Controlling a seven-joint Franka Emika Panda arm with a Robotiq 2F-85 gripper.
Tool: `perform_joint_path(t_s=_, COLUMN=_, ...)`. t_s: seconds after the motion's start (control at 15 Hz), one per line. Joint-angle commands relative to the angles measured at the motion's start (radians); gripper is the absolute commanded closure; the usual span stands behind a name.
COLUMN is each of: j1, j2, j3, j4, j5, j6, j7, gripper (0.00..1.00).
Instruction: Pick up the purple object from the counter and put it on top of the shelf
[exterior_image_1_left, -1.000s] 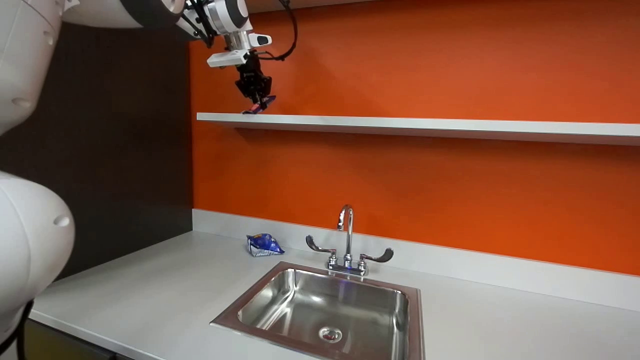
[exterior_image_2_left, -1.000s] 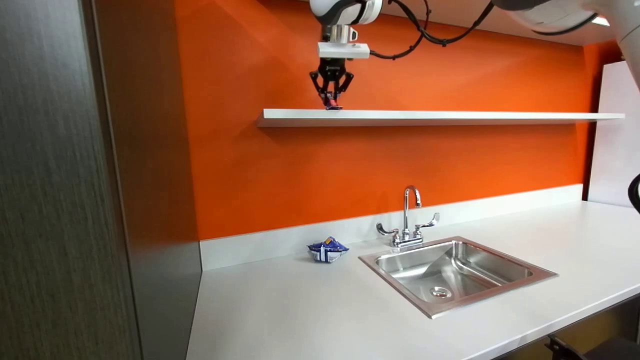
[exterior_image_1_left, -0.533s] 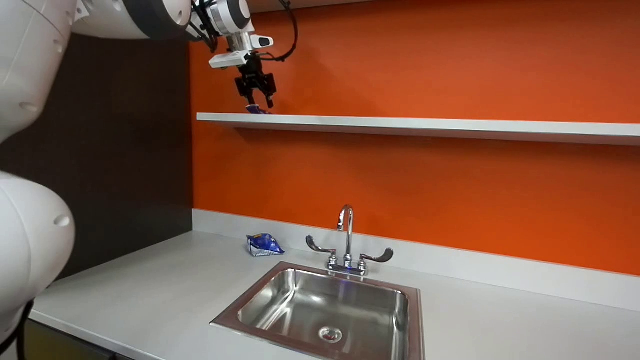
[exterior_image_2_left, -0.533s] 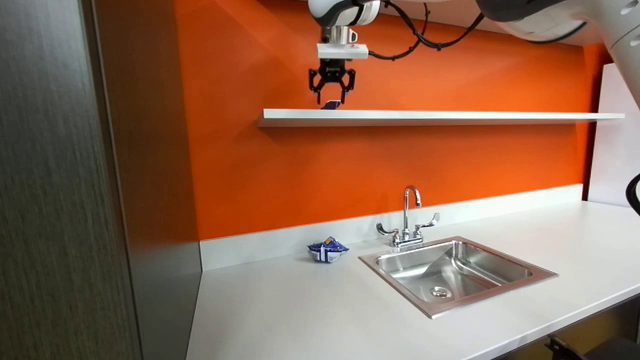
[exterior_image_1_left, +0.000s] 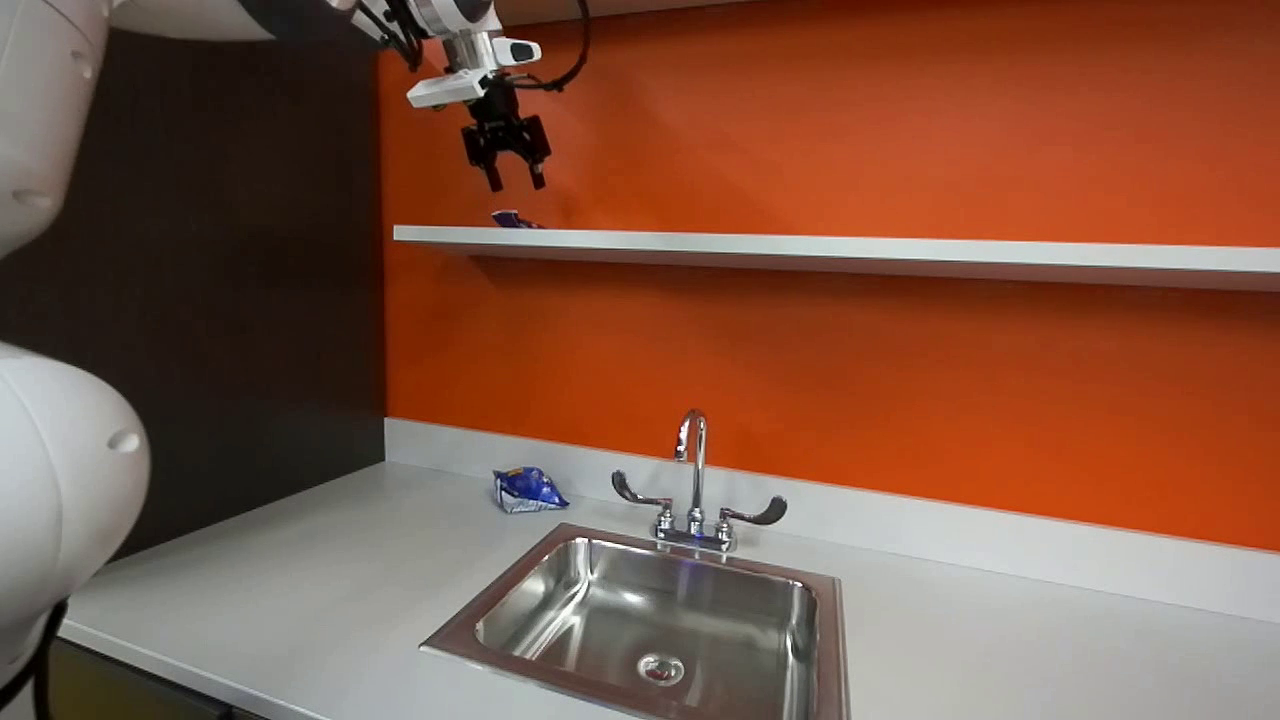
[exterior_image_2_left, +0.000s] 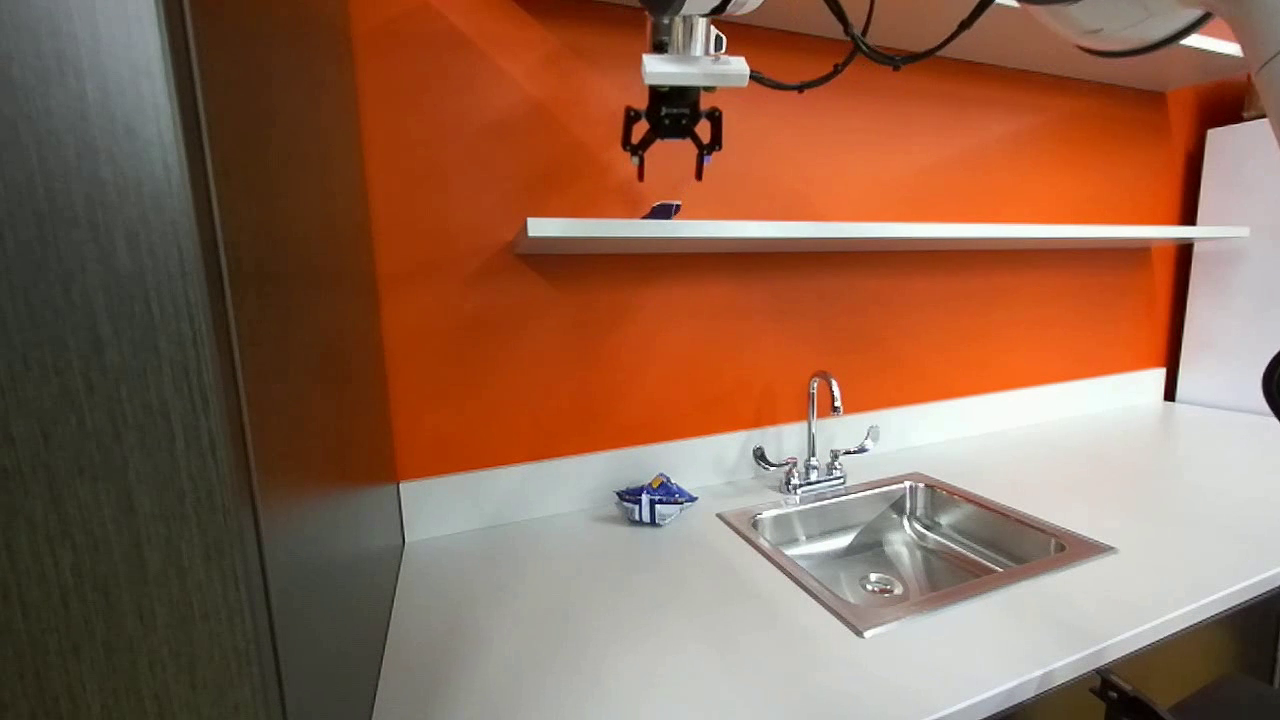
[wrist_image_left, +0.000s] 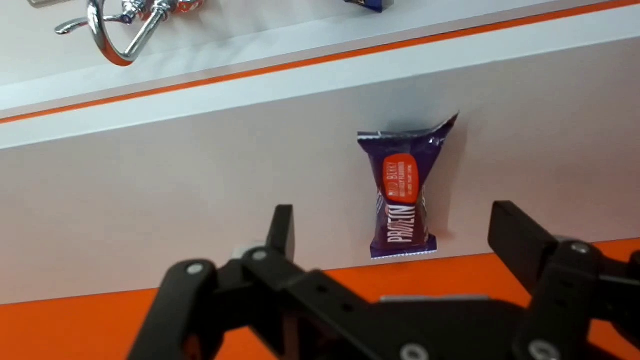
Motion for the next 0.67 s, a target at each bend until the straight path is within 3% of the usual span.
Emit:
perform_joint_path(t_s=0.0, j1=-0.003, j2=-0.145, j3=0.001, j4=-0.173, j5=-0.003, j6=0.008, j7=0.004, gripper=0.00)
perform_joint_path(t_s=0.6, j1=0.005, j2=-0.461, j3=0.003, j4=-0.652, j5=0.065, j6=0.014, j7=-0.200, gripper=0.00)
